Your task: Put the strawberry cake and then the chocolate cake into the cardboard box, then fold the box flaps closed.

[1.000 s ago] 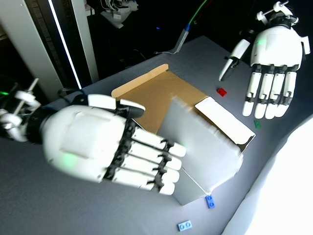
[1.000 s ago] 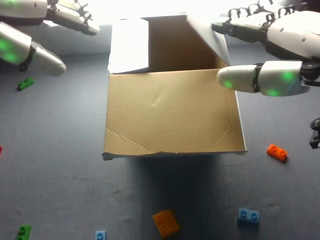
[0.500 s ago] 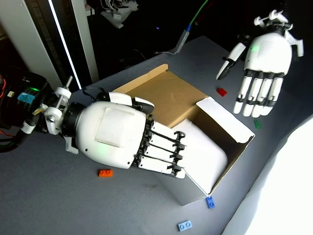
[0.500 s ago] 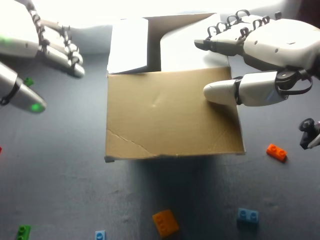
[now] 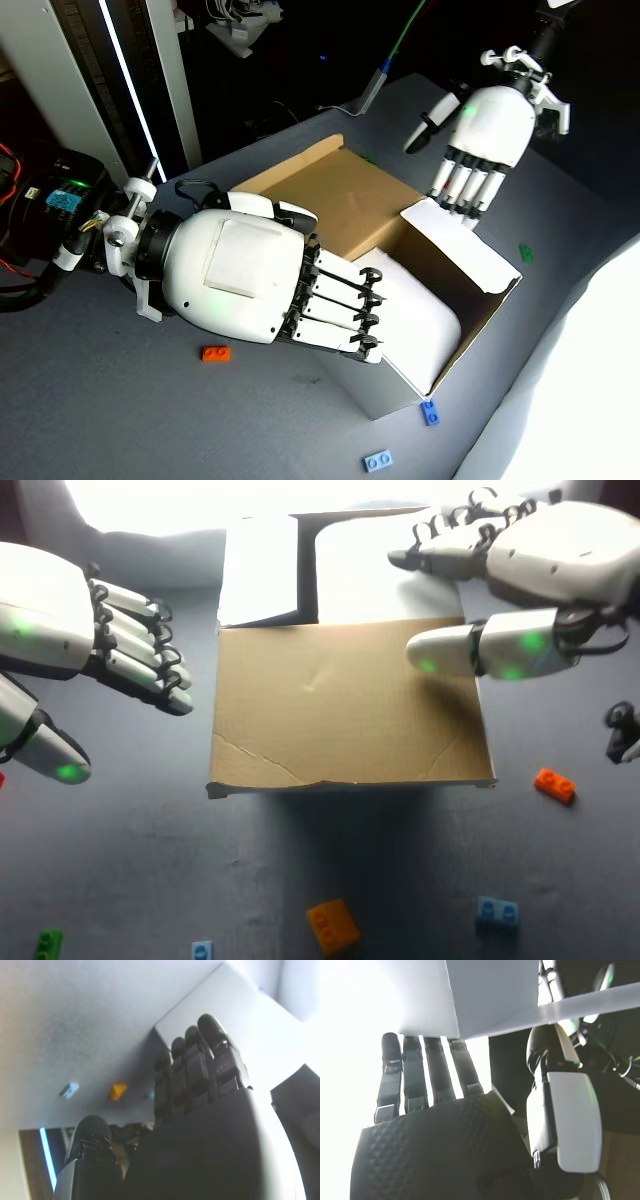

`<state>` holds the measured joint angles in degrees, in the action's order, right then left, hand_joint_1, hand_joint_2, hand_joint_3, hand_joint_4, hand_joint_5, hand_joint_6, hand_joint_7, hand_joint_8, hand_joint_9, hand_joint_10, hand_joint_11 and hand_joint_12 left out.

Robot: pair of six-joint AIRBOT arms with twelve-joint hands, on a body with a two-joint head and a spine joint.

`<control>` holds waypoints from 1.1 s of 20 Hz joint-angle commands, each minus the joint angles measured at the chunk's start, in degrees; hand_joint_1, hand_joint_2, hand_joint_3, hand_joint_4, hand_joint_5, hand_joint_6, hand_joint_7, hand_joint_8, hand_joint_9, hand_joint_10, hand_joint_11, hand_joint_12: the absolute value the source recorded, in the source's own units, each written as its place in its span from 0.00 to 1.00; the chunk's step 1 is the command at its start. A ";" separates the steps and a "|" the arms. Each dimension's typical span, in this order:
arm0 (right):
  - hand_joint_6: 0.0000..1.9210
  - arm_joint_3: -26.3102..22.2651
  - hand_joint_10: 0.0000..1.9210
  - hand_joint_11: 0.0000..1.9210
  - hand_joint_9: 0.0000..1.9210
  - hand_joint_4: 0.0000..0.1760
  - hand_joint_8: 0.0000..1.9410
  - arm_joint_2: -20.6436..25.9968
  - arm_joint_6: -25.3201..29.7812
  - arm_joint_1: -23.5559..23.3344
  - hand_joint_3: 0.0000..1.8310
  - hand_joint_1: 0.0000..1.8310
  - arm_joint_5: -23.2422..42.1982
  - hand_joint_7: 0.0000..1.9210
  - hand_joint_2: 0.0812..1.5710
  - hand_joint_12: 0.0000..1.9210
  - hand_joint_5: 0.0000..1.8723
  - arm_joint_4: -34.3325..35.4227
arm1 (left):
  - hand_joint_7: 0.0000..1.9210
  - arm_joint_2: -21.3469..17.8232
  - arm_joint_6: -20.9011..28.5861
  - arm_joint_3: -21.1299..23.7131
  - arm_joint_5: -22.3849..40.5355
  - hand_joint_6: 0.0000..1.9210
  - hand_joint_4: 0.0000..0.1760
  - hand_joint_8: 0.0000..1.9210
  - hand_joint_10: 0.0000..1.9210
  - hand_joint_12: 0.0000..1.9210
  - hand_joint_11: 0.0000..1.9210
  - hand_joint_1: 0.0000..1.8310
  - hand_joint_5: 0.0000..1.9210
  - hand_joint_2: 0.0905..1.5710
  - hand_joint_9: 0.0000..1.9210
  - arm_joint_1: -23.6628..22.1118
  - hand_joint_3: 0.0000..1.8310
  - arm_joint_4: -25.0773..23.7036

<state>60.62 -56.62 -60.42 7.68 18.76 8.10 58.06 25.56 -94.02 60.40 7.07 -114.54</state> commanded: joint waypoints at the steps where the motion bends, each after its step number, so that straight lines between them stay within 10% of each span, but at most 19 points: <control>1: 0.00 -0.16 0.00 0.00 0.11 0.00 0.00 1.89 0.79 -1.01 0.00 0.00 7.49 0.11 0.75 0.30 0.10 0.56 | 0.16 -0.78 -0.16 0.27 1.03 0.00 0.07 0.00 0.01 0.43 0.00 0.05 0.16 0.75 0.15 -0.07 0.00 4.99; 14: 0.00 -4.76 0.00 0.00 0.12 0.00 0.00 17.98 1.21 3.77 0.00 0.01 6.67 0.13 0.74 0.34 0.10 9.25 | 0.17 -3.41 -2.00 9.19 5.83 0.00 0.00 0.00 0.00 0.46 0.00 0.02 0.19 0.75 0.16 4.84 0.00 10.29; 22: 0.00 -5.58 0.00 0.00 0.11 0.00 0.00 19.97 -0.06 4.04 0.00 0.01 5.95 0.10 0.73 0.34 0.10 12.79 | 0.16 -4.03 -2.02 11.94 5.63 0.00 0.00 0.00 0.00 0.41 0.00 0.03 0.14 0.75 0.15 2.86 0.00 13.35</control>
<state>55.02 -37.54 -60.36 12.12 18.13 20.99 54.46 23.64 -82.08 65.21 10.20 -106.56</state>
